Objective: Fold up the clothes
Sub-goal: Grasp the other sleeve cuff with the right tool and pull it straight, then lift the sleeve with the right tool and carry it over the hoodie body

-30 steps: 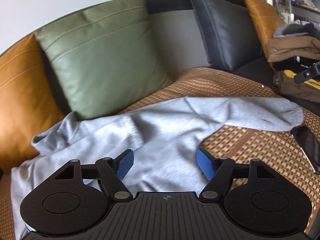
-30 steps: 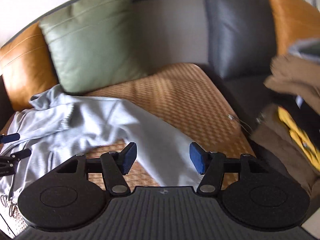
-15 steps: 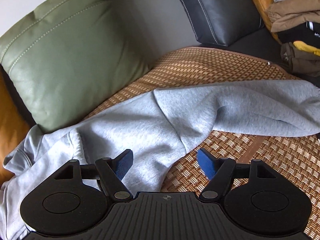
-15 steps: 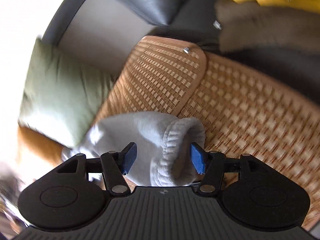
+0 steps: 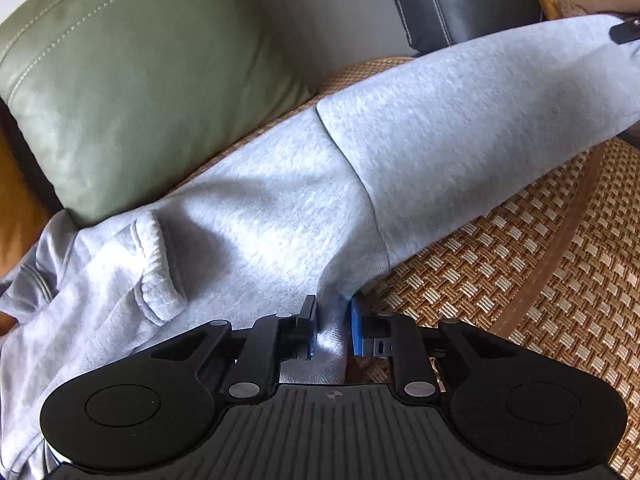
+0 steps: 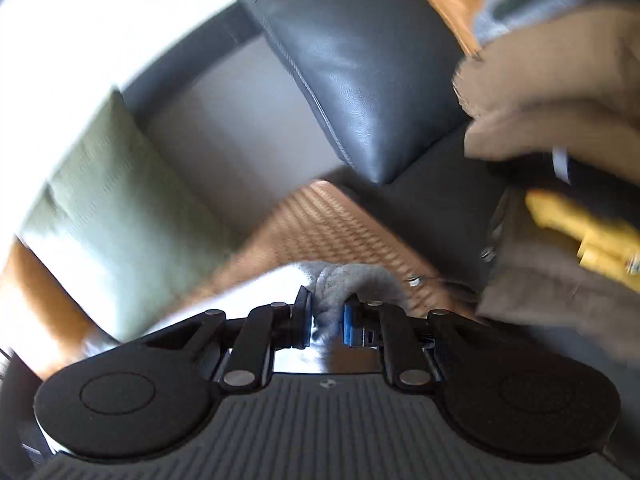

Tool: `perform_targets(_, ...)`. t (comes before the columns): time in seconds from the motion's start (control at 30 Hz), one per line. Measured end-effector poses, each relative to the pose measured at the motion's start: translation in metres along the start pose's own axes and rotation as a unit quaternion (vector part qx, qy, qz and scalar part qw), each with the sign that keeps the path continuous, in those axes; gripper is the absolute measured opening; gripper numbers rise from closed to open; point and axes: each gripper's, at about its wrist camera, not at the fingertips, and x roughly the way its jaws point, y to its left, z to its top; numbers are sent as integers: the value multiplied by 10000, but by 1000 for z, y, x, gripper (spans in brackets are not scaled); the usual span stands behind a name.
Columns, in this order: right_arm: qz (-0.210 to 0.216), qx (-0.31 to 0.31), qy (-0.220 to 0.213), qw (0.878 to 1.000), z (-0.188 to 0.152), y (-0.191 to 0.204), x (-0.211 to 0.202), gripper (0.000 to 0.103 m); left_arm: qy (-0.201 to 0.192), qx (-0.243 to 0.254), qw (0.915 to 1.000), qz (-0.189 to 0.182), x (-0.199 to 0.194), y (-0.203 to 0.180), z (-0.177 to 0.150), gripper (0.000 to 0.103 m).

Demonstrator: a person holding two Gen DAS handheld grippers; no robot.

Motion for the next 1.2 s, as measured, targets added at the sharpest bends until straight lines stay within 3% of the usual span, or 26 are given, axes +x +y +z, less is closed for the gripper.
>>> perform_targets(0.03, -261, -79, 193, 9994, -6, -2, 13, 22, 4, 89, 10000, 14, 1, -2, -1, 35)
perform_targets(0.1, -782, -238, 578, 9950, -18, -5, 40, 32, -43, 291, 9994, 175, 1, -8, -3, 43)
perform_targets(0.17, -923, -198, 624, 9936, -25, -12, 45, 34, -93, 454, 9988, 161, -2, -9, -4, 59)
perform_targets(0.2, -869, -94, 485, 9950, -26, -17, 39, 34, -160, 471, 9987, 81, -7, -7, -4, 61)
perform_targets(0.3, -593, 272, -97, 9978, -23, -31, 9, 53, -491, 557, 9971, 166, -18, -8, -2, 68)
perform_targets(0.5, -236, 693, 282, 9969, -33, -48, 1, 58, -725, 1069, 9913, 256, -17, -34, 6, 80)
perform_targets(0.53, -180, 804, 350, 9960, -37, -51, 3, 63, -732, 1164, 9901, 282, -15, -39, 6, 82)
perform_targets(0.73, 21, 1237, 672, 9900, -60, -55, 27, 64, -637, 1248, 9888, 522, 2, -43, 5, 81)
perform_targets(0.8, 42, 1205, 482, 9915, -66, -53, 29, 63, -608, 1141, 9906, 457, 6, -41, 6, 77)
perform_targets(0.83, 33, 1176, 453, 9920, -67, -52, 29, 54, -580, 1084, 9916, 388, 8, -39, 6, 55)
perform_targets(0.87, 13, 1145, 473, 9923, -66, -51, 29, 44, -552, 1028, 9927, 319, 10, -38, 7, 18)
perform_targets(0.93, -26, 1084, 515, 9928, -64, -49, 29, 38, -529, 906, 9942, 251, 11, -35, 8, 14)
perform_targets(1.03, 301, 1009, 357, 9938, -43, -26, 7, 34, -515, 585, 9968, 157, 10, -26, 9, 5)
perform_targets(1.2, 948, 653, -39, 9934, 5, 38, -40, 33, -548, -153, 9984, -69, 4, -4, 12, 4)
